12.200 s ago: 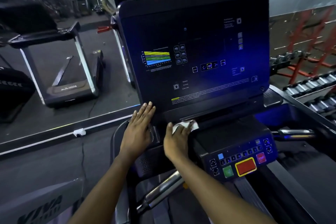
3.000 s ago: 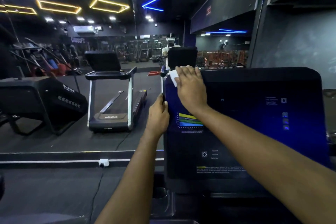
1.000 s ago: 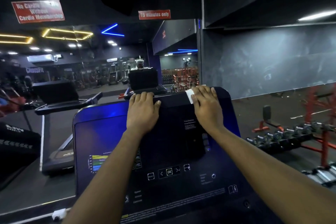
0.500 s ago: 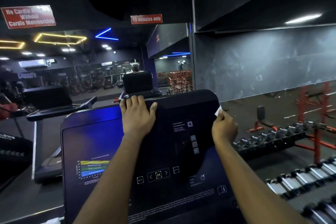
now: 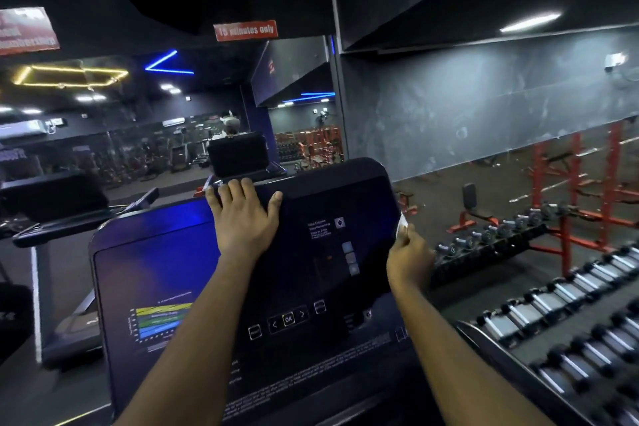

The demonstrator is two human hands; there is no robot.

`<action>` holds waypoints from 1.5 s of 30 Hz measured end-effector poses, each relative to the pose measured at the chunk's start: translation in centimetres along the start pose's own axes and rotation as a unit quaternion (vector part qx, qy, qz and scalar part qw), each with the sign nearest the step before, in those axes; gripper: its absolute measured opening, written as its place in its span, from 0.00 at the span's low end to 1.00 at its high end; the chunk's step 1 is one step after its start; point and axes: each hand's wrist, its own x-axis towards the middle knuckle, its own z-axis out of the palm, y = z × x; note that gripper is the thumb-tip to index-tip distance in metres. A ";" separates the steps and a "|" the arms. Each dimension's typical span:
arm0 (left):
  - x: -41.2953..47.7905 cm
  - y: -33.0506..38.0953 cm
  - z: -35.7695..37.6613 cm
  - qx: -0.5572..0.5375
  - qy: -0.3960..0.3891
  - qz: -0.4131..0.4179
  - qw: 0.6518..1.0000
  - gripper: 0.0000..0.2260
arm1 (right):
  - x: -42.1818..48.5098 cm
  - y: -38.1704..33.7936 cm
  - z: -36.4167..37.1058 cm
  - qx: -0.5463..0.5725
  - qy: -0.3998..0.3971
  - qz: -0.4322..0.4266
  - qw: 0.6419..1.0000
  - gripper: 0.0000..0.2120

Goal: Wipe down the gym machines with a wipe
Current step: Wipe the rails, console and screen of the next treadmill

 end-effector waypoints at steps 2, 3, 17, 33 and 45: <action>-0.2 0.2 0.0 0.005 -0.008 -0.006 1.000 0.32 | -1.8 3.4 -0.8 -0.013 0.000 0.030 0.999 0.15; -0.4 0.3 0.0 0.006 -0.009 -0.002 1.000 0.32 | -2.8 5.2 -1.4 -0.014 0.000 0.047 0.999 0.14; -1.6 -2.2 -0.6 -0.009 -0.032 0.075 0.997 0.34 | -3.2 -3.1 2.2 -0.127 -0.115 -0.105 0.980 0.34; -1.7 -2.2 -0.5 -0.024 -0.016 0.069 0.997 0.31 | -0.6 -6.2 3.3 -0.184 -0.129 -0.130 0.966 0.36; -1.5 -2.0 -0.2 -0.042 0.017 0.058 0.997 0.29 | -2.7 -5.9 4.0 -0.149 -0.108 -0.134 0.974 0.37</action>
